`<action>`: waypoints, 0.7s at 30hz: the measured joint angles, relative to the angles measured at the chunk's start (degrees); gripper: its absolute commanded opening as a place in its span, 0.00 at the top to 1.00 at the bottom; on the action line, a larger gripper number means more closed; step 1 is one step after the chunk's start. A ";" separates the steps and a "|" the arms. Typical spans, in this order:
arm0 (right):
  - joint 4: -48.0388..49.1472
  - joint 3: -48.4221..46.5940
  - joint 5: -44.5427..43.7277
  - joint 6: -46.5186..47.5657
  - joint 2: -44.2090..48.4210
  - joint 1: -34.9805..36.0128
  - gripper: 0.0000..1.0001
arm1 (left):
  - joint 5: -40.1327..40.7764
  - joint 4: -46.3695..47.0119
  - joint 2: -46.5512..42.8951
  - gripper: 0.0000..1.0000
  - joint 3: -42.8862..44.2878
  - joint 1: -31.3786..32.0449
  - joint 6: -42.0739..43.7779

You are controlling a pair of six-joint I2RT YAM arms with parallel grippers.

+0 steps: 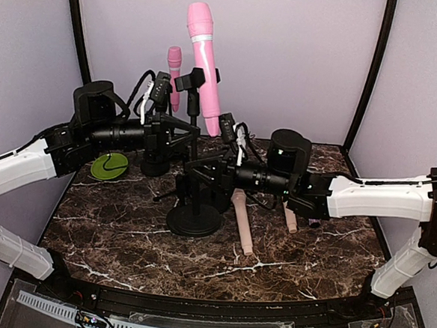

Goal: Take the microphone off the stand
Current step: Pass from the left arm to the right, then pass from the right arm to the left

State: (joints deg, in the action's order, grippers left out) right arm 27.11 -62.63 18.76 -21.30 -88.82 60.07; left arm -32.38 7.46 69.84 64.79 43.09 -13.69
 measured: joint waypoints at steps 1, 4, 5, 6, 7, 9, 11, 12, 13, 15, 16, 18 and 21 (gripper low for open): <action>0.46 0.33 -0.50 0.07 0.09 0.11 0.91 | 0.11 0.02 0.00 1.00 0.00 0.02 0.00; 1.77 1.66 -2.38 0.09 0.63 0.31 0.95 | 0.07 0.15 0.35 0.84 -0.02 0.20 -0.09; 2.08 2.16 -3.02 0.09 0.85 0.39 0.96 | 0.07 0.17 0.48 0.70 -0.04 0.20 -0.07; 2.36 2.67 -3.72 0.17 1.14 0.55 0.97 | 0.07 0.24 0.66 0.64 -0.09 0.22 -0.11; 2.43 3.19 -4.61 0.24 1.42 0.72 0.97 | 0.04 0.52 0.72 0.53 -0.17 0.22 0.22; 2.12 4.50 -6.93 -0.02 2.01 0.76 0.98 | 0.20 1.75 0.55 0.41 -0.50 0.22 0.50; 1.70 5.44 -9.27 0.04 2.29 0.72 0.99 | 0.37 3.21 -0.09 0.35 -1.55 0.22 0.72; 1.46 5.90 -10.47 0.07 2.49 0.72 0.98 | 0.42 3.72 -0.59 0.34 -2.38 0.20 0.85; 1.27 6.38 -11.76 0.11 2.75 0.68 0.98 | 0.50 4.09 -1.20 0.32 -3.50 0.20 1.01; 0.66 7.10 -14.01 0.17 3.43 0.59 0.99 | 0.57 4.50 -2.25 0.31 -5.57 0.22 1.27; 0.44 7.28 -14.82 0.31 3.72 0.57 0.99 | 0.52 4.66 -2.82 0.31 -6.78 0.22 1.38; 0.24 7.30 -16.41 0.50 4.11 0.57 0.99 | 0.35 4.70 -3.74 0.31 -9.11 0.22 1.70; 0.35 7.30 -18.47 0.70 4.44 0.57 0.98 | 0.20 4.66 -4.00 0.31 -11.41 0.39 1.92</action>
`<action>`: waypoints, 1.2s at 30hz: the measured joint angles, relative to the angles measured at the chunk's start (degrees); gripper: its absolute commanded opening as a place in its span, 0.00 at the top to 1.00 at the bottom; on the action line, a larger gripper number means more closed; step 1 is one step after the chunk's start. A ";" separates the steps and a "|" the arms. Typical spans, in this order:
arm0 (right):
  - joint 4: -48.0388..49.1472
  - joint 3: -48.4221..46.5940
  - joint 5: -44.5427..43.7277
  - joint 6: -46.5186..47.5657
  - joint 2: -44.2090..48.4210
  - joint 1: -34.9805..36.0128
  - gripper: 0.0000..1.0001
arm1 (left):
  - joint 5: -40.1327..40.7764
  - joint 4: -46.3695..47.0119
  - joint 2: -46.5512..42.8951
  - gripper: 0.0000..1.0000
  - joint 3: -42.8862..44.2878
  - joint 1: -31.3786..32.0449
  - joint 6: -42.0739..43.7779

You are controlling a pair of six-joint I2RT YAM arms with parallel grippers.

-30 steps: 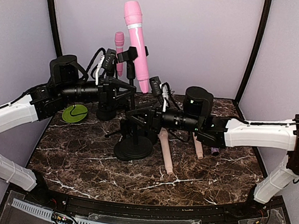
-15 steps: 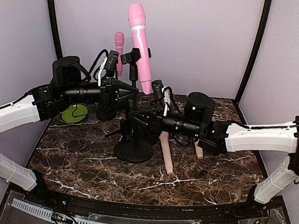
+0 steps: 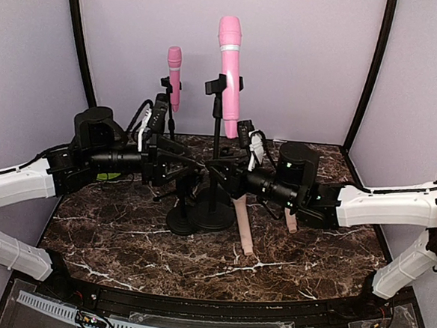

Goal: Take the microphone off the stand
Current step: Pass from the right arm to the left

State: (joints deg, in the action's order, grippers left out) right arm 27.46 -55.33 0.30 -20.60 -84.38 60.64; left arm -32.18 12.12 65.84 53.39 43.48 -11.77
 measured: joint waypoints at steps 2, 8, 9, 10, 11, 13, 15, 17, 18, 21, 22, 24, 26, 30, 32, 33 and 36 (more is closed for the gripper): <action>0.07 0.00 -0.81 -0.02 0.17 0.00 0.98 | 0.09 -0.02 0.04 0.32 -1.18 0.42 -0.02; 1.44 0.00 -1.84 -0.04 0.72 0.00 0.98 | 1.90 0.96 2.12 0.32 -2.12 4.96 -0.31; 1.70 0.00 -1.84 -0.04 0.74 0.00 0.98 | 2.29 1.38 2.71 0.32 -2.12 5.57 -0.44; 2.03 0.00 -1.84 -0.07 0.79 0.00 0.98 | 2.75 1.86 3.45 0.32 -2.12 6.36 -0.52; 2.21 0.00 -1.84 -0.09 0.83 0.00 0.98 | 3.10 2.16 4.35 0.32 -2.12 6.97 -0.59; 2.40 0.00 -1.84 -0.28 1.20 0.00 0.98 | 3.93 2.62 6.21 0.32 -2.10 8.02 -0.70; 2.69 0.00 -2.01 -0.52 1.86 0.00 0.98 | 4.68 2.69 7.96 0.33 -2.03 8.79 -0.74; 3.04 0.13 -2.25 -0.63 2.56 -0.22 0.98 | 5.29 2.73 9.51 0.34 -1.97 9.57 -0.72; 3.39 0.20 -2.32 -0.72 2.91 -0.33 0.98 | 5.66 2.73 10.14 0.34 -1.88 10.01 -0.72; 4.04 0.20 -2.36 -0.85 3.48 -0.37 0.98 | 7.21 3.02 11.54 0.35 -1.53 11.30 -0.55; 4.11 0.24 -2.32 -0.85 3.50 -0.37 0.98 | 7.69 3.02 11.69 0.36 -1.33 11.56 -0.50; 4.22 0.28 -2.32 -1.07 3.50 -0.39 0.98 | 9.05 3.26 11.85 0.41 -1.07 12.17 -0.44; 4.31 0.28 -2.16 -1.14 3.50 -0.37 0.98 | 10.67 3.65 11.89 0.47 -1.01 12.66 -0.24; 4.33 0.28 -2.03 -1.33 3.50 -0.39 0.98 | 14.19 4.09 11.91 0.49 -1.01 13.18 0.57; 4.33 0.31 -2.16 -1.33 3.50 -0.46 0.97 | 16.11 4.07 11.87 0.48 -1.01 13.51 1.20; 4.33 0.28 -2.29 -1.33 3.50 -0.48 0.97 | 17.25 4.00 11.80 0.48 -1.01 13.70 1.64; 4.33 0.31 -2.69 -1.31 3.50 -0.55 0.97 | 19.32 3.63 10.78 0.46 -1.11 13.81 2.36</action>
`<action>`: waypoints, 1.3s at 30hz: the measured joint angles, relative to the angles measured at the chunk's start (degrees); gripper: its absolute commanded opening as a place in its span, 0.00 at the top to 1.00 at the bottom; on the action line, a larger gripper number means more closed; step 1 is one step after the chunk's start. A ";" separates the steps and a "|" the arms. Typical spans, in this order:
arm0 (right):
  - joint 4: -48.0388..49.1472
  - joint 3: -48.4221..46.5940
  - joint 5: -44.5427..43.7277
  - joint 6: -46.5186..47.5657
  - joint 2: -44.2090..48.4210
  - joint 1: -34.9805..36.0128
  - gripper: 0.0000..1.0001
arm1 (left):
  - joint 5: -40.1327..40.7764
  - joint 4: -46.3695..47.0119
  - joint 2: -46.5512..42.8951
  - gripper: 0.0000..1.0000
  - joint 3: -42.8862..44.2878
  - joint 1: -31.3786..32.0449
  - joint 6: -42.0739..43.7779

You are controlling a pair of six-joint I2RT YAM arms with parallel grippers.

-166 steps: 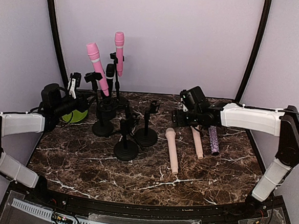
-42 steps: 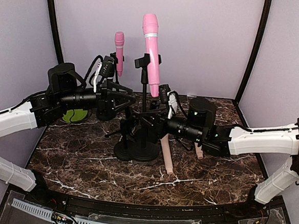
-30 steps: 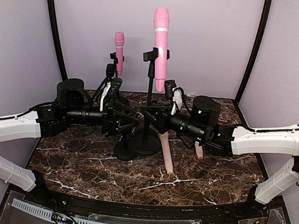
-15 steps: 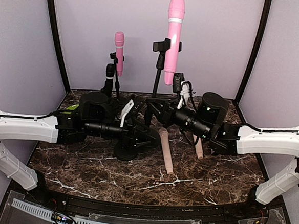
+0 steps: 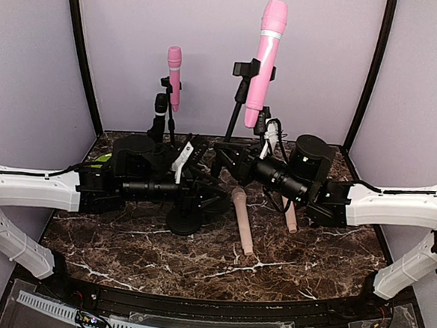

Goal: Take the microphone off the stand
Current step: Pass from the right arm to the left

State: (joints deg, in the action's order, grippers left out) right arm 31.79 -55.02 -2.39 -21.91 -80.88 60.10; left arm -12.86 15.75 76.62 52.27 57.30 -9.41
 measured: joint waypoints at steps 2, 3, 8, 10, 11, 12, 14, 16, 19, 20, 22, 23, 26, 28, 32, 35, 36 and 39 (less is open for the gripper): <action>0.02 0.09 -0.24 0.00 0.02 0.00 0.97 | 1.11 -0.02 -1.90 0.45 -0.61 -0.02 0.04; -0.04 0.22 -0.22 -0.02 0.11 0.00 0.97 | 1.92 -0.11 -3.17 0.44 -0.98 -0.02 0.02; -0.17 0.87 0.02 -0.09 0.98 0.17 0.97 | 5.77 -0.24 -8.33 0.38 -2.05 -0.55 -0.26; -0.15 0.87 0.02 -0.13 1.20 0.17 0.97 | 6.60 -0.22 -9.20 0.36 -2.08 -0.68 -0.37; -0.15 0.90 0.02 -0.15 1.31 0.17 0.97 | 6.62 -0.24 -9.18 0.35 -2.08 -0.68 -0.37; -0.13 0.90 0.02 -0.26 1.42 0.17 0.97 | 6.49 -0.33 -8.87 0.34 -2.05 -0.68 -0.42; -0.11 0.90 0.07 -0.39 1.49 0.17 0.97 | 5.60 -0.83 -7.08 0.32 -1.53 -0.68 -0.52; -0.11 0.90 0.22 -0.66 1.51 0.20 0.97 | 4.00 -1.05 -4.52 0.31 -0.70 -0.68 -0.90; -0.11 0.94 0.57 -1.03 1.51 0.17 0.97 | 1.46 -1.36 -0.57 0.30 0.48 -0.68 -1.38; -0.11 0.94 0.76 -1.11 1.51 0.17 0.97 | 0.90 -1.70 0.48 0.30 0.94 -0.68 -1.49; -0.11 0.94 1.22 -1.18 1.51 0.17 0.97 | 0.09 -1.79 1.90 0.31 1.53 -0.68 -1.62; -0.11 0.94 1.38 -1.18 1.51 0.17 0.97 | -0.13 -1.81 2.25 0.34 1.70 -0.68 -1.70; -0.11 0.96 2.19 -1.31 1.51 0.17 0.97 | -0.20 -1.68 2.45 0.51 2.03 -0.68 -2.03; -0.09 0.96 2.71 -1.31 1.51 0.17 0.97 | -0.04 -1.51 2.45 0.62 2.12 -0.68 -2.08; -0.09 0.96 3.74 -1.33 1.51 0.17 0.97 | 0.46 -1.25 2.45 0.83 2.12 -0.68 -2.40; -0.09 0.98 4.90 -1.62 1.51 0.11 0.97 | -0.04 -1.14 2.54 0.93 2.14 -0.81 -1.51; -0.24 1.03 5.20 -1.88 1.57 0.02 0.97 | 0.13 -1.14 2.54 0.97 2.14 -0.76 -1.79; -0.48 1.05 8.33 -2.03 1.64 -0.98 0.97 | -0.11 -1.07 2.56 1.00 2.12 -0.66 -1.60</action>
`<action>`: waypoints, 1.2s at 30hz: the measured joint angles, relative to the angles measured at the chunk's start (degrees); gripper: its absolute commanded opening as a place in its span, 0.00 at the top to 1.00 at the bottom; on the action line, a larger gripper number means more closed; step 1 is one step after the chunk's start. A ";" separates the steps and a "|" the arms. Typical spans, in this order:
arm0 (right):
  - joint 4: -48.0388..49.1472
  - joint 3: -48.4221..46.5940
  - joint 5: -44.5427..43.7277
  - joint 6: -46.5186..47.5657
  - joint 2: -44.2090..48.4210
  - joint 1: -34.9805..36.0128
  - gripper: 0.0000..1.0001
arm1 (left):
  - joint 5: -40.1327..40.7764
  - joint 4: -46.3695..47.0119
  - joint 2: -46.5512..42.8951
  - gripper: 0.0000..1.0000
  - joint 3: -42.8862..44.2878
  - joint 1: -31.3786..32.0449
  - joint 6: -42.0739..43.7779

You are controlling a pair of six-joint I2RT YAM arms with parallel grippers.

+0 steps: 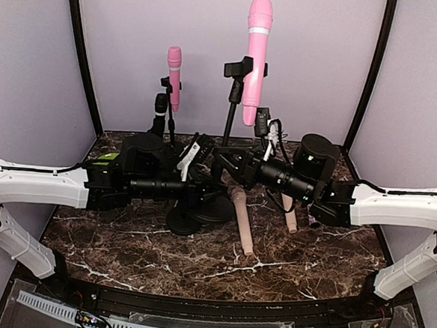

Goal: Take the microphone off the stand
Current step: Pass from the right arm to the left, then unscrew the knob on the stand of the microphone stand.

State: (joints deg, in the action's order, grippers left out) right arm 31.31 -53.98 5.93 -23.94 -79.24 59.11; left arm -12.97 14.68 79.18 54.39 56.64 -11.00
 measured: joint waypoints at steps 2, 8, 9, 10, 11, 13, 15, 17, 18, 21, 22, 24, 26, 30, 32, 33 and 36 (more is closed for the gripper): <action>-0.31 -0.02 2.60 -0.09 0.07 -0.83 0.97 | -0.17 -0.20 0.00 1.00 0.00 0.00 0.02; -3.32 -2.19 15.82 -0.46 0.09 -4.42 0.97 | -5.77 -0.66 -0.50 1.00 0.35 -0.57 0.11; -4.04 -3.06 18.23 -0.59 0.09 -4.87 0.97 | -7.13 -0.92 -0.72 1.00 0.63 -0.72 0.13; -4.44 -3.89 20.22 -0.59 0.09 -5.16 0.97 | -9.55 -1.09 -1.20 1.00 0.98 -1.18 0.15; -4.70 -4.63 21.86 -0.59 0.09 -5.29 0.96 | -11.61 -1.07 -1.79 1.00 1.09 -1.55 0.28; -4.79 -5.92 25.18 -0.55 0.09 -5.22 0.95 | -15.67 -1.09 -3.10 1.00 1.09 -2.25 0.48; -4.74 -7.13 28.22 -0.52 0.09 -4.96 0.94 | -19.98 -1.14 -4.20 1.00 1.11 -2.93 0.70; -4.55 -7.63 29.62 -0.46 0.09 -4.61 0.88 | -24.00 -1.46 -4.52 1.00 1.33 -3.76 0.98; -4.46 -7.69 29.86 -0.44 0.09 -4.55 0.80 | -25.75 -1.62 -4.52 1.00 1.51 -4.22 1.20; -4.57 -7.76 29.59 -0.33 -0.07 -4.55 0.52 | -28.74 -2.32 -4.52 1.00 1.60 -5.44 2.05; -4.74 -7.76 29.31 -0.52 -0.17 -4.57 0.43 | -28.89 -2.71 -4.55 1.00 1.60 -5.77 2.47; -4.26 -7.74 28.15 -0.87 -0.17 -5.07 0.28 | -27.74 -3.37 -5.70 1.00 0.81 -7.02 3.21; -3.23 -7.65 26.05 -1.20 -0.11 -5.55 0.19 | -25.27 -3.80 -7.69 1.00 -0.35 -8.09 3.74; -0.96 -6.19 21.44 -2.54 0.11 -6.05 0.12 | -18.32 -3.34 -13.70 1.00 -4.52 -9.33 4.98; -0.04 -5.01 18.91 -3.08 0.17 -6.10 0.12 | -15.69 -2.82 -15.58 1.00 -6.01 -9.42 5.44; 0.35 -4.35 17.46 -3.26 0.17 -6.03 0.12 | -14.47 -2.75 -15.91 1.00 -6.32 -9.51 5.57; 1.57 -2.32 12.59 -3.85 0.20 -5.46 0.12 | -10.93 -2.80 -15.74 1.00 -6.82 -9.51 5.86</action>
State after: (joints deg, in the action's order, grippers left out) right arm 32.88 -56.29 18.52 -27.79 -79.05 53.65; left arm -23.90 11.88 63.44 47.57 47.13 -5.15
